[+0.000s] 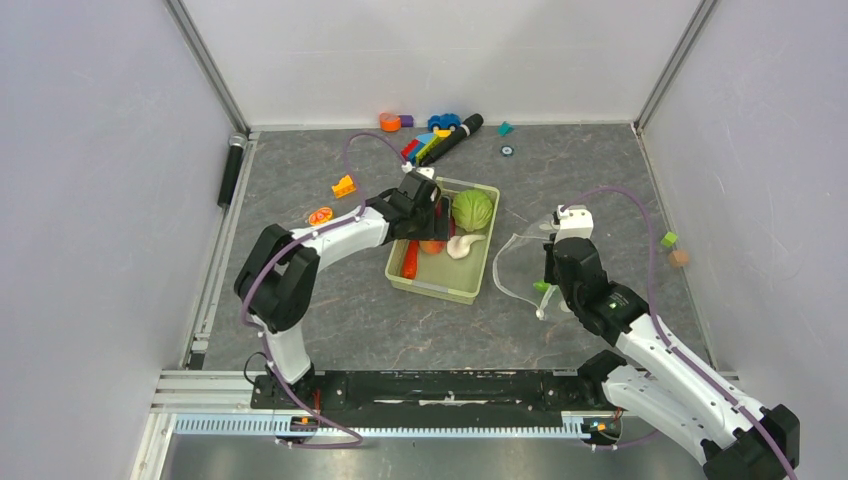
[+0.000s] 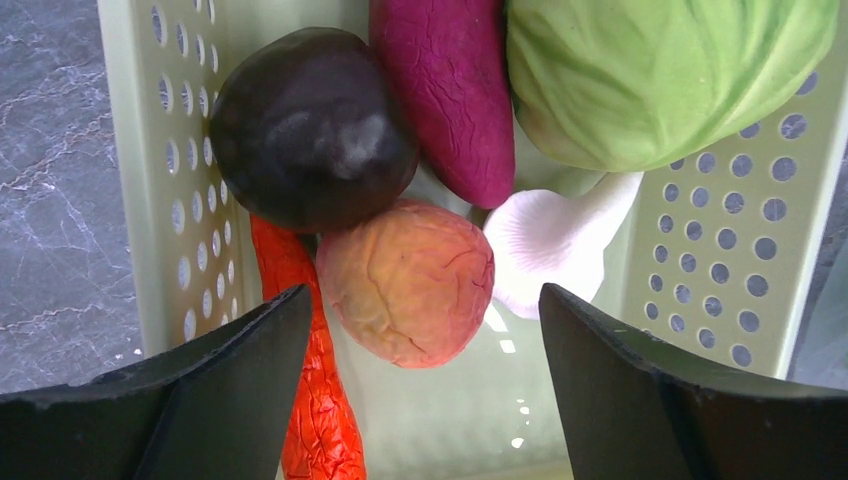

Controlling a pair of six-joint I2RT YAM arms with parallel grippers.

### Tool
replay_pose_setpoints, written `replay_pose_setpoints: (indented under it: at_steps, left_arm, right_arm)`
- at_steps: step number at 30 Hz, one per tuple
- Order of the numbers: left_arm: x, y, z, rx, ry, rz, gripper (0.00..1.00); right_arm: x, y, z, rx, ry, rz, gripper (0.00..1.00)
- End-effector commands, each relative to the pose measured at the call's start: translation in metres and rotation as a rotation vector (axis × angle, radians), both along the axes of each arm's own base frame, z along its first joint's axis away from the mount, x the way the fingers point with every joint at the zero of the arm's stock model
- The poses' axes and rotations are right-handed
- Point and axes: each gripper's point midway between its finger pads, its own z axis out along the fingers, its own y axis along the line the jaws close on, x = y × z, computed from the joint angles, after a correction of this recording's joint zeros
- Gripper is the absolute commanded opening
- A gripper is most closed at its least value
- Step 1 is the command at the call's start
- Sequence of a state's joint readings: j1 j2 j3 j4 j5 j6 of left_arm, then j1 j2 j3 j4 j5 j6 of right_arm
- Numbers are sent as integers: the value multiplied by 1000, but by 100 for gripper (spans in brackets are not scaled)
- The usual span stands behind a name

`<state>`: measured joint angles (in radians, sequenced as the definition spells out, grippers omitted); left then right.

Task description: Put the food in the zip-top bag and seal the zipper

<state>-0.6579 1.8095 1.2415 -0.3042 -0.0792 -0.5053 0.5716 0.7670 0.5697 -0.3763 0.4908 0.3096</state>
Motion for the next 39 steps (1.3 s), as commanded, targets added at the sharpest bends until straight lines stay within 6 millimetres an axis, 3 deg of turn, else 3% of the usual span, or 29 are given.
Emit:
replay_pose_setpoints:
  at_steps: [1,9,14,16,19,27,32,36,39]
  left_arm:
    - [14,-1,4,30,-47,-8,87]
    - [12,1,-14,65,-12,-15,70]
    - [11,-1,-6,50,-22,-23,38]
    - [9,0,2,38,-35,-24,32]
    - [1,-7,21,-26,-50,-54,24]
    - [-34,-28,91,-190,-196,-152,20]
    - [-81,-69,131,-352,-277,-367,7]
    - [-115,-101,158,-425,-377,-509,5]
    - [-136,-120,166,-473,-394,-596,6]
  right_arm:
    - [6,1,17,14,-44,-17,8]
    - [7,0,16,13,-44,-21,8]
    - [6,0,16,14,-45,-19,8]
    - [6,0,16,15,-46,-20,8]
    - [6,0,16,15,-44,-16,8]
    - [6,2,18,22,-48,-9,8]
    - [5,5,20,40,-57,5,8]
    - [4,7,22,57,-70,19,8]
    - [4,13,27,83,-83,48,8]
